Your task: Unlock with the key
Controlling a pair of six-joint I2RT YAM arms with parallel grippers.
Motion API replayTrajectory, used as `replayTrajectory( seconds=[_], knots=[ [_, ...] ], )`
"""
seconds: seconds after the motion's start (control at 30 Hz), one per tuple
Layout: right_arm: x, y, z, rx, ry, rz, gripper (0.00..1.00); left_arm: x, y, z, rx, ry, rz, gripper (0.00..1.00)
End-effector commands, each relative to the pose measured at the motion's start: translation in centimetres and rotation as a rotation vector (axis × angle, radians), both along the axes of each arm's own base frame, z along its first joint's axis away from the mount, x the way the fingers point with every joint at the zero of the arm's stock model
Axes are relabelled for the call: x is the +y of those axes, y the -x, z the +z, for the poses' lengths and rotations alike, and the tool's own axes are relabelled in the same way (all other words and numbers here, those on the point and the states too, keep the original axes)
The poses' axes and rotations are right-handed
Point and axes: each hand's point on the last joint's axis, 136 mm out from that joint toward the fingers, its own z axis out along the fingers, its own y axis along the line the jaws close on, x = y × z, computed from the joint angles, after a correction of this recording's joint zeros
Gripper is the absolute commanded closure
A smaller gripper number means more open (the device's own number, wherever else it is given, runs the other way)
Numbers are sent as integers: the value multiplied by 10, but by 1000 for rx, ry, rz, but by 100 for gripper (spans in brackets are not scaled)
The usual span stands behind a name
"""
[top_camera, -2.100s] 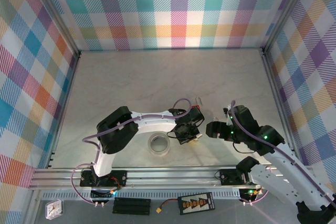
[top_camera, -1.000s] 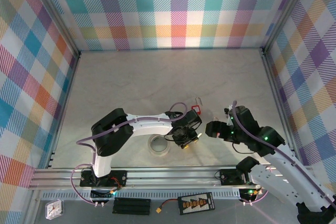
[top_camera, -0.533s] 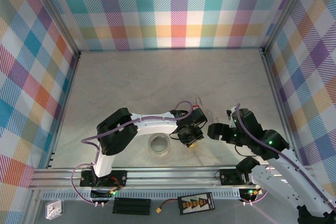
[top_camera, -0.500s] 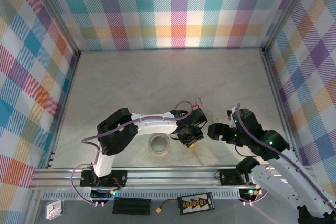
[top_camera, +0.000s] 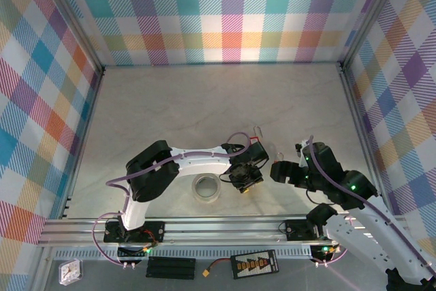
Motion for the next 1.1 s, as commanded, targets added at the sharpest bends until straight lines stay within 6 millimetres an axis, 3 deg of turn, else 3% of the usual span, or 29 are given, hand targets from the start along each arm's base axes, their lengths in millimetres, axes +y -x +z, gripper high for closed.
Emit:
replayTrajectory(
  seconds=[0.0, 0.37, 0.53, 0.77, 1.07],
  knots=[
    [-1, 3, -1, -4, 9, 19, 18, 4, -3, -7, -2, -35, 15, 57],
    [-1, 2, 3, -18, 10, 23, 18, 7, -13, -17, 27, -146, -73, 65],
    [-5, 5, 11, -42, 10, 25, 18, 31, -11, -35, 68, -233, -89, 69],
    [-7, 9, 21, -70, -5, 33, 18, 47, -26, -42, 60, -265, -109, 87],
    [-3, 7, 20, -53, -32, 23, 18, 50, -30, -34, 27, -217, -133, 100]
  ],
)
